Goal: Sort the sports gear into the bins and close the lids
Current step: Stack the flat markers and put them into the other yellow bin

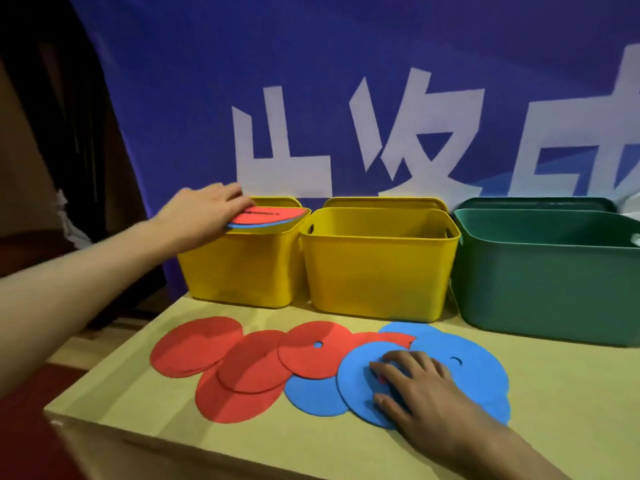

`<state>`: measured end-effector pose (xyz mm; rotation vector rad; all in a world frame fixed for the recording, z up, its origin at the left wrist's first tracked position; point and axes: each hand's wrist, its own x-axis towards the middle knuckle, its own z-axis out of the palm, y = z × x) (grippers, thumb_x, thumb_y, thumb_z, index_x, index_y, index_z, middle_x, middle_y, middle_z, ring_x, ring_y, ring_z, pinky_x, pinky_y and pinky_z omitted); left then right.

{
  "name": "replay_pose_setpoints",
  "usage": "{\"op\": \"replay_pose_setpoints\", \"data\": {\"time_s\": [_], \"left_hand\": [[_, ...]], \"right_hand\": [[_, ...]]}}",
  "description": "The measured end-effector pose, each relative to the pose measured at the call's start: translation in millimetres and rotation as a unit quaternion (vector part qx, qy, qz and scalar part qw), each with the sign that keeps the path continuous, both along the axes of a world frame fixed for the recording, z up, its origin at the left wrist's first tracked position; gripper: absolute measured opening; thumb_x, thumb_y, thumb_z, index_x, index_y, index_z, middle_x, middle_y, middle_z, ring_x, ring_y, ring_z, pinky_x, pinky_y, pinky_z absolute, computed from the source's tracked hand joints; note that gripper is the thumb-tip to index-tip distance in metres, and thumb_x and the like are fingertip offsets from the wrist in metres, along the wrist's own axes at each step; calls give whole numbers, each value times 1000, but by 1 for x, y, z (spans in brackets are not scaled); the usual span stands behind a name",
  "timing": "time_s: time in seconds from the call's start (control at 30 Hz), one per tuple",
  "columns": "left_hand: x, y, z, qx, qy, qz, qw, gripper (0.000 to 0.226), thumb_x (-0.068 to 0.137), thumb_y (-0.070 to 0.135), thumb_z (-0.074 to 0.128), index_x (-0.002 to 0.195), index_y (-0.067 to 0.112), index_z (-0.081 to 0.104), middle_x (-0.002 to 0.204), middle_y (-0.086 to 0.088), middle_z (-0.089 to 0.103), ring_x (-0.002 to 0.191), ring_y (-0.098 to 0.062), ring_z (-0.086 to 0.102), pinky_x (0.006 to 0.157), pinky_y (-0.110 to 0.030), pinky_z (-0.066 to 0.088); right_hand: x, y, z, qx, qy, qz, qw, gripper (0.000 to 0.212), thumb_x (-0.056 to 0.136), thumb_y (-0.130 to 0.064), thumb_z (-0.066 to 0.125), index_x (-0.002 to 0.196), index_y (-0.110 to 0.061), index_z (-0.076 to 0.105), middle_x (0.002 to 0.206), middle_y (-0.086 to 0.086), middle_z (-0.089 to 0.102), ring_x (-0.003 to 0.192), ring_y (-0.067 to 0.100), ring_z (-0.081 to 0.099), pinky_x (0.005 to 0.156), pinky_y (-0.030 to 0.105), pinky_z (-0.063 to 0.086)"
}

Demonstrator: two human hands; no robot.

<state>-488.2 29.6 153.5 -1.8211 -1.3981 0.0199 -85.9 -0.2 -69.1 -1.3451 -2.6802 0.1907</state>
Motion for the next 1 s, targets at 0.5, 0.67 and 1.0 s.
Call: {"op": "replay_pose_setpoints", "data": {"time_s": [0.5,0.67,1.0], "left_hand": [[64,47,-26,-206,-50,64,975,73,99,56,54,159,39,16,151,-7,34,136,-28,36,101,-45,52],[123,16,-59,-271,-32,-18,962,70,99,58,50,159,38,19,148,-4,36,132,-25,39,104,-42,47],[232,37,-115,-403,-24,-95,910,77,92,73,50,150,25,40,134,-6,46,125,-29,50,101,-44,46]], "right_hand": [[-5,7,-28,65,67,-38,995,52,98,-62,15,138,-48,43,143,-26,35,136,8,31,115,42,19],[19,4,-4,91,100,-92,986,56,98,-60,12,137,-43,47,142,-20,43,133,11,35,111,40,28],[120,7,-13,182,69,-200,960,46,99,-45,27,132,-30,56,126,-10,58,114,20,52,100,41,39]]}}
